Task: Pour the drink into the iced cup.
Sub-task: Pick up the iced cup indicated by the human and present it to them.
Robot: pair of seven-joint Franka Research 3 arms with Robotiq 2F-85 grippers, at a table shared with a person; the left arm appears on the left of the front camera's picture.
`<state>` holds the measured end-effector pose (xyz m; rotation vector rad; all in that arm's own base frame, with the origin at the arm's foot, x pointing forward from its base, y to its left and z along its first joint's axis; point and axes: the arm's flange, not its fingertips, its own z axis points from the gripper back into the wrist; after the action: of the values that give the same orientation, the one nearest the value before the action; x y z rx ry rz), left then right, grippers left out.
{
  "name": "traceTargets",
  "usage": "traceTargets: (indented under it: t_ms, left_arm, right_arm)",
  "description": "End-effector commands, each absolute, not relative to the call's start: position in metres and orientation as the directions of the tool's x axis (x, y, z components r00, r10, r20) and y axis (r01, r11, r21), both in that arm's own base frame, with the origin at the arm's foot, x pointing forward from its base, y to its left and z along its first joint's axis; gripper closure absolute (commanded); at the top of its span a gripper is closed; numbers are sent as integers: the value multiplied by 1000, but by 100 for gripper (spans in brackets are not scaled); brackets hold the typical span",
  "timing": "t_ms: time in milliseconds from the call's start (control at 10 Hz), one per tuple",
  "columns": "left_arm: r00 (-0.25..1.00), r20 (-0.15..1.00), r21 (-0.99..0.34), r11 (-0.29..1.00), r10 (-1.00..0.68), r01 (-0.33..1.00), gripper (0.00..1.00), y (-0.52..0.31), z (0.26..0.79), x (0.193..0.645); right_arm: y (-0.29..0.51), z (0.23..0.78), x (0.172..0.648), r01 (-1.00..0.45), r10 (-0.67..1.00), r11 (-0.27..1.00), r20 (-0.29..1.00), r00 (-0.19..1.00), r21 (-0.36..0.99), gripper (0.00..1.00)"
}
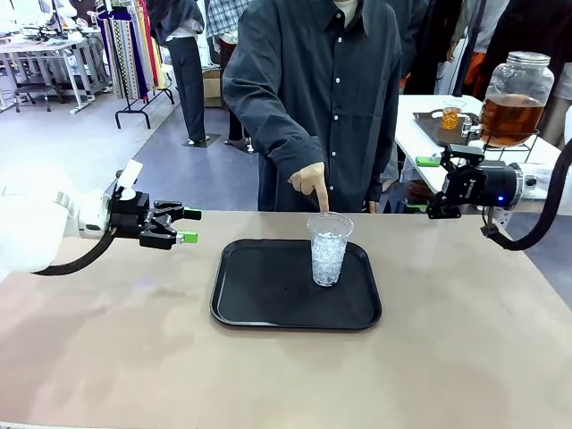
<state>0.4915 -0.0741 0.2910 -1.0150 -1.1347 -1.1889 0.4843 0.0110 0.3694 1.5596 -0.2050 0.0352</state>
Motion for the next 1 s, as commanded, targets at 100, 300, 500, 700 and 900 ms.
traceTargets:
  t_ms: [100,300,500,700,900]
  left_arm:
    - [30,986,-11,118,-162,993,0,-75,293,493]
    - [30,986,-11,118,-162,993,0,-75,293,493]
    - [30,986,-11,118,-162,993,0,-75,293,493]
    - [30,986,-11,118,-162,993,0,-75,293,493]
    - [30,986,-11,118,-162,993,0,-75,293,493]
  right_arm:
    - [11,367,476,-527,-40,-18,526,850,850,0]
    - [9,366,471,-646,-106,61,649,753,761,0]
    - [2,370,472,-581,-141,103,590,795,807,0]
    - [8,369,478,-635,-79,36,635,768,772,0]
    - [4,365,477,-630,-89,58,633,769,774,0]
